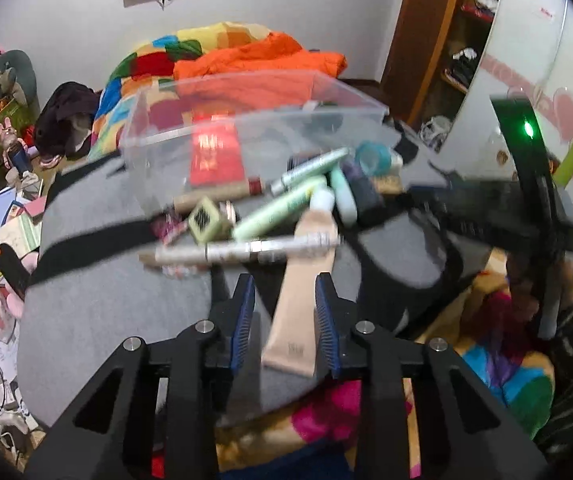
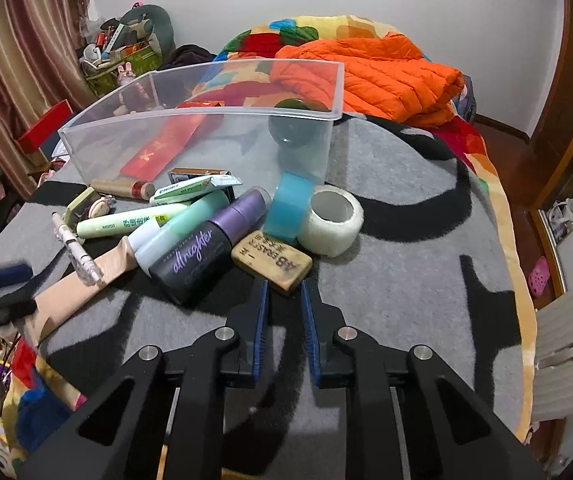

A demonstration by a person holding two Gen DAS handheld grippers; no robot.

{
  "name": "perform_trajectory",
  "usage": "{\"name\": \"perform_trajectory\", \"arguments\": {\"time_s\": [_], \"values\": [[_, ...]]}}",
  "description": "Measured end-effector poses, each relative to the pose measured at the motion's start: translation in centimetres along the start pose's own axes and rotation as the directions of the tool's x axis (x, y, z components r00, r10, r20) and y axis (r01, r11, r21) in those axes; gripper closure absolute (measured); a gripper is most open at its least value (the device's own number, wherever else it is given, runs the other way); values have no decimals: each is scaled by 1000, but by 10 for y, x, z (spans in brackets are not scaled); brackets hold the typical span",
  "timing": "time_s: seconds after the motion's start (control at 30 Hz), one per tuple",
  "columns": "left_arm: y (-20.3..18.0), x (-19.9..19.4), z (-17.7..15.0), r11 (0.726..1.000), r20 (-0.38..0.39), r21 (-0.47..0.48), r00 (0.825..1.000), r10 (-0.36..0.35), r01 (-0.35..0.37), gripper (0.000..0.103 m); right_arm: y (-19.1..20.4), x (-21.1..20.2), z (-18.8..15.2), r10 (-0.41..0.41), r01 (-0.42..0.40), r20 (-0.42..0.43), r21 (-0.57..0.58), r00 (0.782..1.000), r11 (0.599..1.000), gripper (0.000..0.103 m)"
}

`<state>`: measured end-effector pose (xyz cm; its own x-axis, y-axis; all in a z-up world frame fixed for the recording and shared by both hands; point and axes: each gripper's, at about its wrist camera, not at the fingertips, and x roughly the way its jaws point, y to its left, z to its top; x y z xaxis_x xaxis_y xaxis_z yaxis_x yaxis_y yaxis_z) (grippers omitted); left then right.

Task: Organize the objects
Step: 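Grasp the beige cosmetic tube with the left tool while the right tool grasps the tan eraser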

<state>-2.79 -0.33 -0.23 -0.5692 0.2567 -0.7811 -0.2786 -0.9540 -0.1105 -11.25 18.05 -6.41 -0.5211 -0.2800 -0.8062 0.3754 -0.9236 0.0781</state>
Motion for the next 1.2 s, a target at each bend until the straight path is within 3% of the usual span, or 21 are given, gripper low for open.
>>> {"name": "perform_trajectory", "arguments": {"time_s": [0.13,0.2,0.3,0.5,0.77,0.97,1.13,1.2], "values": [[-7,20,22,999,-27,27,999,-35,36,69,-7,-4,5,6,-7,16,9,1000,1000,83],[-15,34,30,997,-54,63,998,-31,35,69,-8,-2,10,17,-17,12,-7,1000,1000,71],[-22,54,41,994,-103,102,994,-31,42,69,-3,8,17,20,-21,-12,-66,1000,998,63],[-24,79,42,990,-160,140,987,-4,27,69,4,22,19,58,-61,-30,-100,998,993,63],[-24,71,31,990,-107,141,994,-1,16,73,4,8,4,79,-79,-4,-114,997,990,79],[-21,57,25,993,-109,114,994,-24,37,78,-3,-9,-17,100,-101,-20,-97,995,990,81],[-23,71,29,991,-152,128,988,-13,33,68,-4,-11,-16,92,-93,-25,-89,995,992,80],[-25,76,33,990,-147,134,989,-15,35,66,-3,-6,-12,76,-78,-28,-88,997,993,74]]}}
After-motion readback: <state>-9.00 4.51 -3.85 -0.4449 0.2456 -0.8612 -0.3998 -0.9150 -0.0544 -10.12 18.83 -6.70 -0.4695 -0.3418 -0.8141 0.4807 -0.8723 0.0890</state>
